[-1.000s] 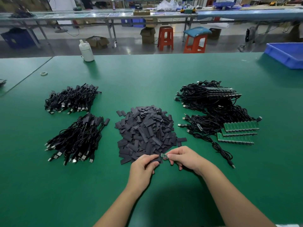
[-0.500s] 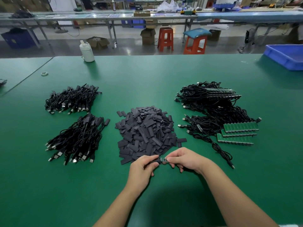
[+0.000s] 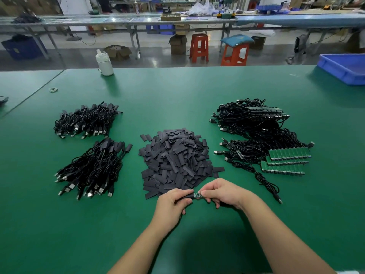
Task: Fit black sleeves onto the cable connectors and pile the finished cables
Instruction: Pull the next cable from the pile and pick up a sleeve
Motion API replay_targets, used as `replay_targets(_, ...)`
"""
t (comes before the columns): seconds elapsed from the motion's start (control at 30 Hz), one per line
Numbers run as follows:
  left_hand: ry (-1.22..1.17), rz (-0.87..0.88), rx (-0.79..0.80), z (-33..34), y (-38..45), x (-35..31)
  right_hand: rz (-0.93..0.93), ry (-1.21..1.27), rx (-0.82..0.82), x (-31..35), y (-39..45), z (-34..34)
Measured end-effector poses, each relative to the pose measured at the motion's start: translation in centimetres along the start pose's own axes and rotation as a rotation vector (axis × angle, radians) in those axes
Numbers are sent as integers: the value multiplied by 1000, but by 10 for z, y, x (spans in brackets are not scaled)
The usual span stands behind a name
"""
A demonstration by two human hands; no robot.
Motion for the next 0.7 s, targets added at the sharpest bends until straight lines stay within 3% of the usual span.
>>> replay_targets(0.2,56,29,39,-1,2,-8,-8,3,-1,0,0,0)
replay_targets(0.37,364,231,15,-2,3,-24,-19,-32,-2,1,0,1)
replay_targets(0.7,442,215,-4,-1,9,-31,-29,-18,29,3,-3,0)
Point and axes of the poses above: each hand's wrist, its own y-axis towards the middle knuckle, its own z-axis out of the palm, x = y × z, the point moved 7 cm from there along y, towards the middle knuckle, and after that the axes turned 15 degrees about -x, right-handed, at the moved point
